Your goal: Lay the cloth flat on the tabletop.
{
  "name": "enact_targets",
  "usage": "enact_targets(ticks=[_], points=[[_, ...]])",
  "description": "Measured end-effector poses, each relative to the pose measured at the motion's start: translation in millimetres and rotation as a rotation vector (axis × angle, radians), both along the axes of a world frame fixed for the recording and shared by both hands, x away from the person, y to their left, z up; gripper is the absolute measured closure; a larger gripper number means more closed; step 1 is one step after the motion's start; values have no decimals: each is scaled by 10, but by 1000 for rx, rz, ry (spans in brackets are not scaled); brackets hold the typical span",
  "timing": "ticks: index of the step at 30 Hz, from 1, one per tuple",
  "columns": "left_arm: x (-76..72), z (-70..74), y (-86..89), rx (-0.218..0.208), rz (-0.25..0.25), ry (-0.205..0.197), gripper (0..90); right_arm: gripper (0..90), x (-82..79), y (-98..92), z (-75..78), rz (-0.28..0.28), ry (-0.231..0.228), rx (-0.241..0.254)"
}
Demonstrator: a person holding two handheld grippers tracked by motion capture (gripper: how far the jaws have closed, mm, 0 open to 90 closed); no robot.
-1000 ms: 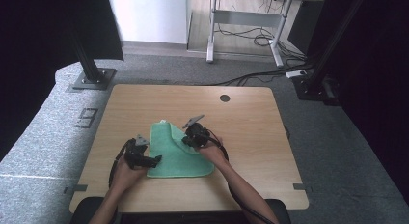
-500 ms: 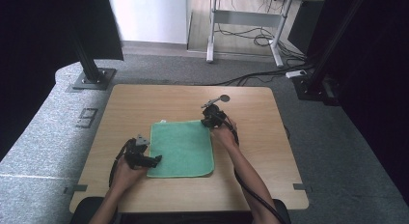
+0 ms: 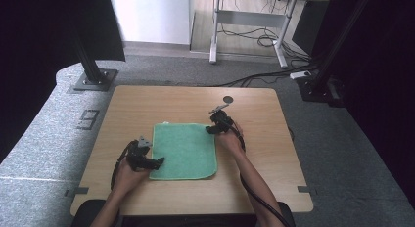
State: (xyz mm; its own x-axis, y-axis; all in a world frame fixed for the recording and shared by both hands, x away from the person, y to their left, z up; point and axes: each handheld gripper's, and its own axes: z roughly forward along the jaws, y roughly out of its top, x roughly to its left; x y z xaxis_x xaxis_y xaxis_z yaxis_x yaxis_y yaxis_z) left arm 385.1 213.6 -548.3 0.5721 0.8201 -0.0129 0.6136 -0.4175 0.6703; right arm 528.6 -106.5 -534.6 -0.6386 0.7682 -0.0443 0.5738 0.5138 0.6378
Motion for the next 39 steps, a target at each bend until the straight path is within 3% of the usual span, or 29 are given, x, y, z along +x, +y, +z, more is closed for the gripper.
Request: enact_targets(ticks=[4,5,8,10,12,13,15,18,20,24,29,39], points=[[0,0,0,0,0,0,40,416,27,-32,-22,-26,-3,27],[0,0,0,0,0,0,40,415,28,-37,-12,-36,-21,0],[-4,6,0,-1,1,3,45,406,9,-64,20,-53,-35,-18],[-1,21,-3,5,3,11,66,392,-37,-91,63,-50,-40,13],[-13,66,-2,37,15,-1,73,371,-111,-121,110,-43,-38,59],[-13,66,-2,37,15,-1,76,371,-111,-121,110,-43,-38,59],[-14,69,17,40,29,5,75,340,-288,-143,109,-9,-4,101],[-6,73,27,48,41,3,67,323,-413,-136,90,13,-6,85],[7,66,38,53,42,13,68,300,-602,-138,58,36,-9,79],[54,52,43,31,44,38,60,277,-748,-135,-26,49,-9,10],[144,37,-32,23,25,28,56,273,-794,-231,-44,15,-34,2],[316,7,-269,4,-24,0,56,267,-800,-560,-66,-67,-23,34]])
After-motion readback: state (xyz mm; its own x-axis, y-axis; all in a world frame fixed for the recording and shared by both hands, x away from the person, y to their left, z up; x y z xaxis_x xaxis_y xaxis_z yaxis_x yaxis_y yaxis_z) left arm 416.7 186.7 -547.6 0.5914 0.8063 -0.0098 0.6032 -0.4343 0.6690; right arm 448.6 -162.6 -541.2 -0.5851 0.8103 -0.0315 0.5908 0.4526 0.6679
